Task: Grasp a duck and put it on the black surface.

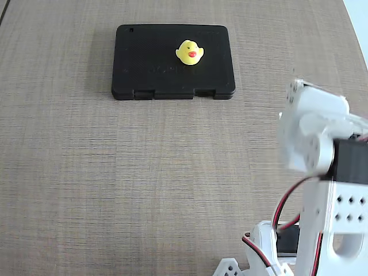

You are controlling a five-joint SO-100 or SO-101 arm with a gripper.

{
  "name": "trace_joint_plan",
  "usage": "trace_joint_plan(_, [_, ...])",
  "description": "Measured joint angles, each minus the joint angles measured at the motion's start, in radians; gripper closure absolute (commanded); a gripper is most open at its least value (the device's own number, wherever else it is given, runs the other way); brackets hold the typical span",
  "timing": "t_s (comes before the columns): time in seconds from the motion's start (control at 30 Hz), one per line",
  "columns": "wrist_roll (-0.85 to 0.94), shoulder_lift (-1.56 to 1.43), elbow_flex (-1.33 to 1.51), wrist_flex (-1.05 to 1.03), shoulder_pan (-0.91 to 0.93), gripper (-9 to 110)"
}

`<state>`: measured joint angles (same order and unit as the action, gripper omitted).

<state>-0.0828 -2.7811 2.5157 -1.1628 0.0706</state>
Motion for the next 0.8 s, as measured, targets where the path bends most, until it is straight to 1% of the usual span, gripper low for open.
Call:
trace_joint_plan(0.17, [0.071,-0.229,0.252,0.074,0.000,99])
trace_joint_plan(0.27, [0.067,-0.341,0.347,0.081,0.000,101])
trace_joint_plan(0.43, [0.012,-0.494,0.453,0.081,0.000,102])
trace_joint_plan(0.6, [-0.006,-0.515,0.531,0.081,0.002,102])
trace_joint_plan(0.8, [-0.006,-0.515,0.551,0.081,0.002,102])
